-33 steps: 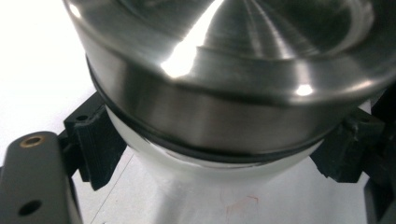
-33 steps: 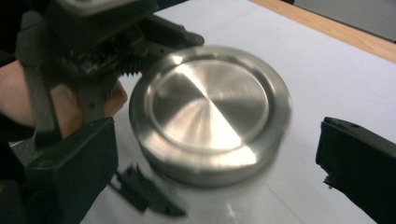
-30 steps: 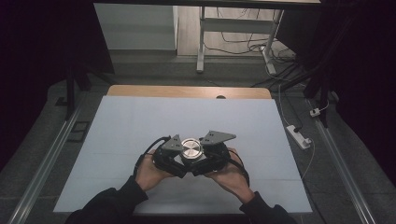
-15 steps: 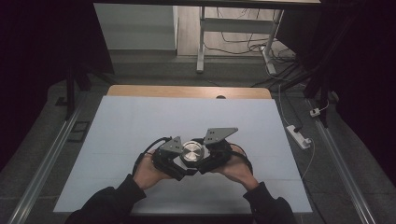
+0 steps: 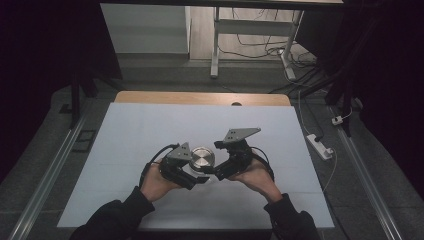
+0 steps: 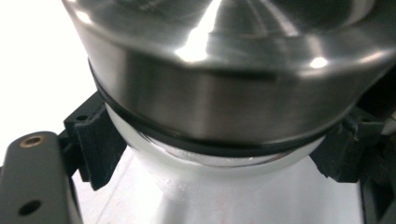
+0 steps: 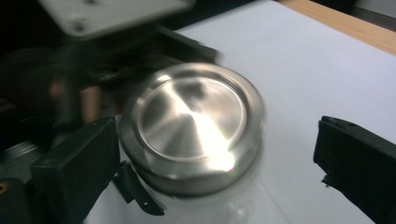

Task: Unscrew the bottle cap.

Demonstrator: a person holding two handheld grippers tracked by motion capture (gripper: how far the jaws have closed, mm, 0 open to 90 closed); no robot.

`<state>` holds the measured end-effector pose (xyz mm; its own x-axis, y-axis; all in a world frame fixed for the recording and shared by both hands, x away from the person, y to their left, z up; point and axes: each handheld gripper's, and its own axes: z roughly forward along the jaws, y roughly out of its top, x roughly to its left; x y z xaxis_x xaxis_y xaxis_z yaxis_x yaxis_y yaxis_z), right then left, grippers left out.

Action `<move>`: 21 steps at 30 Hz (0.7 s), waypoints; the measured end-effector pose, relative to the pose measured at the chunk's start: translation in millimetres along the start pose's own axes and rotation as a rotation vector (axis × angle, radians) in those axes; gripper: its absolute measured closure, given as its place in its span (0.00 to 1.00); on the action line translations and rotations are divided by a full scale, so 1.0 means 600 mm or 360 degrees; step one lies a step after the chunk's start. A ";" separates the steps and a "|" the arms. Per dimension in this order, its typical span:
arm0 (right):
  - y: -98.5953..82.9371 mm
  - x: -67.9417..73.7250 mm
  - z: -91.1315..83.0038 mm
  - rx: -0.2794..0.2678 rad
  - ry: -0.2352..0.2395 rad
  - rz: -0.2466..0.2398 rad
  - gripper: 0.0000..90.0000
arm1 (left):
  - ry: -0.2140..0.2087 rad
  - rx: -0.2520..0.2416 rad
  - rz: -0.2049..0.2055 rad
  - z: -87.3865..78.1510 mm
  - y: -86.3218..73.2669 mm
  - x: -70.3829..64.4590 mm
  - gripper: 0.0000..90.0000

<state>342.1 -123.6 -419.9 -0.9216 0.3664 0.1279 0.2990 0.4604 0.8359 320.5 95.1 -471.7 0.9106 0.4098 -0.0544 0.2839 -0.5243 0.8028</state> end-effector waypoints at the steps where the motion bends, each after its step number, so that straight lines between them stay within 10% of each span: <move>1: 0.000 0.004 0.001 -0.0004 -0.0051 0.0016 0.00 | 0.0033 0.0009 -0.0027 0.000 -0.001 0.001 0.17; 12: 0.002 0.073 0.037 -0.0032 -0.0415 -0.0122 0.19 | 0.0034 0.0011 -0.0027 0.000 0.004 -0.007 0.17; 16: 0.003 0.064 0.027 -0.0041 -0.0312 -0.0103 0.19 | -0.0034 0.0003 0.0019 -0.004 0.005 -0.007 0.17; 21: 0.000 0.033 0.007 -0.0047 0.0094 -0.0236 0.20 | -0.0233 0.0006 0.0152 -0.008 0.007 -0.007 0.17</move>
<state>324.6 -112.8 -419.6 -0.9683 0.2478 0.0326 0.1524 0.4817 0.8630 316.3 94.7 -465.2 0.9674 0.2449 -0.0645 0.1951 -0.5585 0.8063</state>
